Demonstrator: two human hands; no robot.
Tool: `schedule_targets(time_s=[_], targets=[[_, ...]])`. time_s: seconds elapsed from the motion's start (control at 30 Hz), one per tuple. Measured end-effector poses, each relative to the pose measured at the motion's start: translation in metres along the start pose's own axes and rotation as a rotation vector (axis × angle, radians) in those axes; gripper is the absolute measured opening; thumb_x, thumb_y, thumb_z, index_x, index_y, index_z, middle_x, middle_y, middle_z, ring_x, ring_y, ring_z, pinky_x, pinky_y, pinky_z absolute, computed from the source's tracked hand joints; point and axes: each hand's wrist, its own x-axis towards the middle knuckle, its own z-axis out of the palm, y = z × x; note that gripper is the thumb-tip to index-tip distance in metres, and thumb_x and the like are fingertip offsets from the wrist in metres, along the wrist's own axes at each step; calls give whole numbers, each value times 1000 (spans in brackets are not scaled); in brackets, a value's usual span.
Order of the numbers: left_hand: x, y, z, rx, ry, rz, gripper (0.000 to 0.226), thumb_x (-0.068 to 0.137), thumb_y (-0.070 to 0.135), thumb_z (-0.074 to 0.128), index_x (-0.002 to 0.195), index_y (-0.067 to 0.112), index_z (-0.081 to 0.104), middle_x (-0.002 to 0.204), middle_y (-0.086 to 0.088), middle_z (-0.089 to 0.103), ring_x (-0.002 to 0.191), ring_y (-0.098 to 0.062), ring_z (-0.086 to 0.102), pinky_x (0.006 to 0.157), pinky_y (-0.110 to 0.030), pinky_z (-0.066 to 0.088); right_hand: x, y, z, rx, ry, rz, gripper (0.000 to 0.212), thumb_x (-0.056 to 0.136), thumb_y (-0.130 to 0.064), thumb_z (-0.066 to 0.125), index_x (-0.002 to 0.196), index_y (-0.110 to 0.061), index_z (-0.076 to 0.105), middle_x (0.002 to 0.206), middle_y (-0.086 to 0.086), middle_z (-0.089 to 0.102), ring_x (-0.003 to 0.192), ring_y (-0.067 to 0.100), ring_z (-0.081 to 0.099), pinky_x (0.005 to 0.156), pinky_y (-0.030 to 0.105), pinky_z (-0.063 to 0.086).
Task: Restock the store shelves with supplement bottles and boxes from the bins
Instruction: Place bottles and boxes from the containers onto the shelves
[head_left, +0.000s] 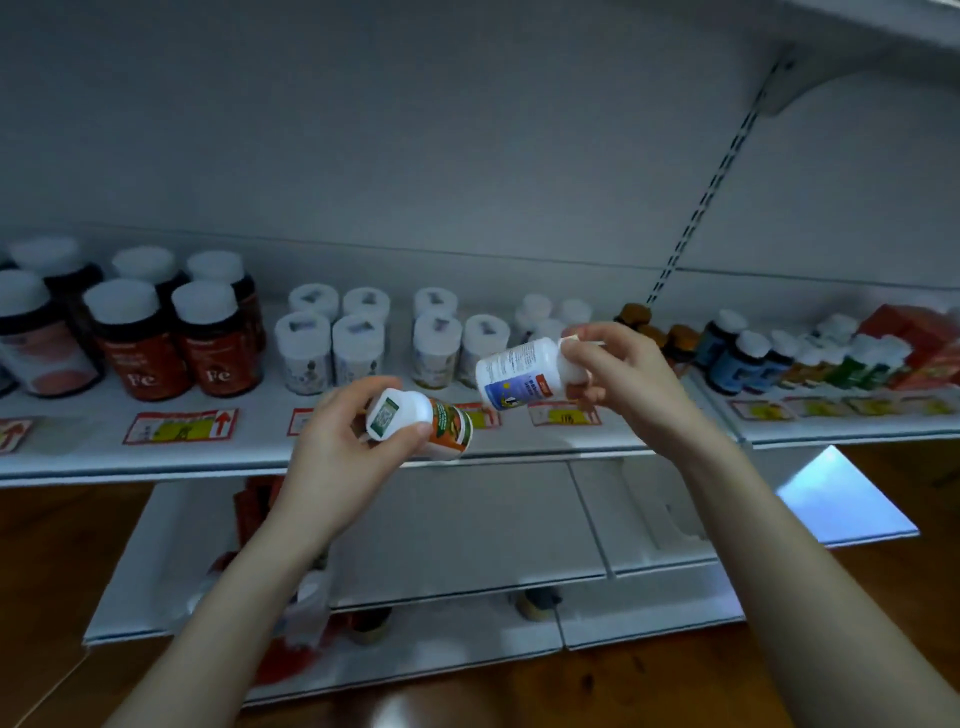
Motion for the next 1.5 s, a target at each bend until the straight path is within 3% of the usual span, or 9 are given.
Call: schedule_targets(time_s=[0.13,0.27,0.33,0.43,0.5,0.6,0.83,1.1,1.5], targets=[[23,15,26,12,56,40,42,54,50,68,93,38,58,103,-3,62,84,2,59,69,-6,44,42,-3,-31,-34,-4,-110,7,87,-19,60,93,-16,60,76,6,63,55,15,61,51,25,47],[35,25,48,0,122,51,40,66,25,78,101,23,58,104,-6,61,78,12,57,64,-1,42,85,-4,-43,-194,44,-238,23,85,-31,63,103,-17,61,89,5,66,68,15,65,57,24,50],[38,26,56,-12,146,58,36,75,11,76,104,21,58,105,-5,61,83,10,58,65,-1,42,104,-4,-44,-288,65,-307,29,84,-34,64,108,-17,62,95,1,64,82,19,63,69,25,50],[41,30,63,-58,148,48,34,78,13,73,106,25,57,105,5,62,92,0,60,66,-3,44,127,-5,-42,-368,101,-402,34,85,-31,64,114,-12,61,101,2,62,87,13,56,72,15,43],[43,33,66,-108,140,32,34,77,17,74,106,27,58,105,10,62,89,5,60,64,-5,45,142,-4,-41,-397,95,-429,38,85,-31,64,117,-11,59,110,5,63,92,18,58,80,24,44],[46,37,68,-164,133,9,34,75,19,75,100,35,58,103,15,60,86,14,59,62,-5,46,167,-1,-39,-485,68,-409,41,85,-32,64,119,-10,58,117,10,62,104,26,58,90,33,44],[57,37,68,-209,131,-65,37,77,8,70,96,36,55,99,18,61,82,13,61,62,-6,47,205,3,-28,-657,-46,-276,40,83,-32,66,117,-13,57,119,10,60,107,26,56,82,24,38],[64,34,63,-213,136,-116,34,75,4,72,93,30,59,93,11,67,84,7,63,63,-7,48,233,20,-16,-752,-166,-181,43,82,-36,66,117,-11,57,127,10,56,115,27,52,94,32,38],[67,24,65,-299,91,-198,44,57,27,78,97,31,63,93,11,70,90,1,65,68,-13,52,241,41,1,-769,-246,-113,46,83,-34,65,121,-11,54,132,10,51,118,26,49,93,31,39]])
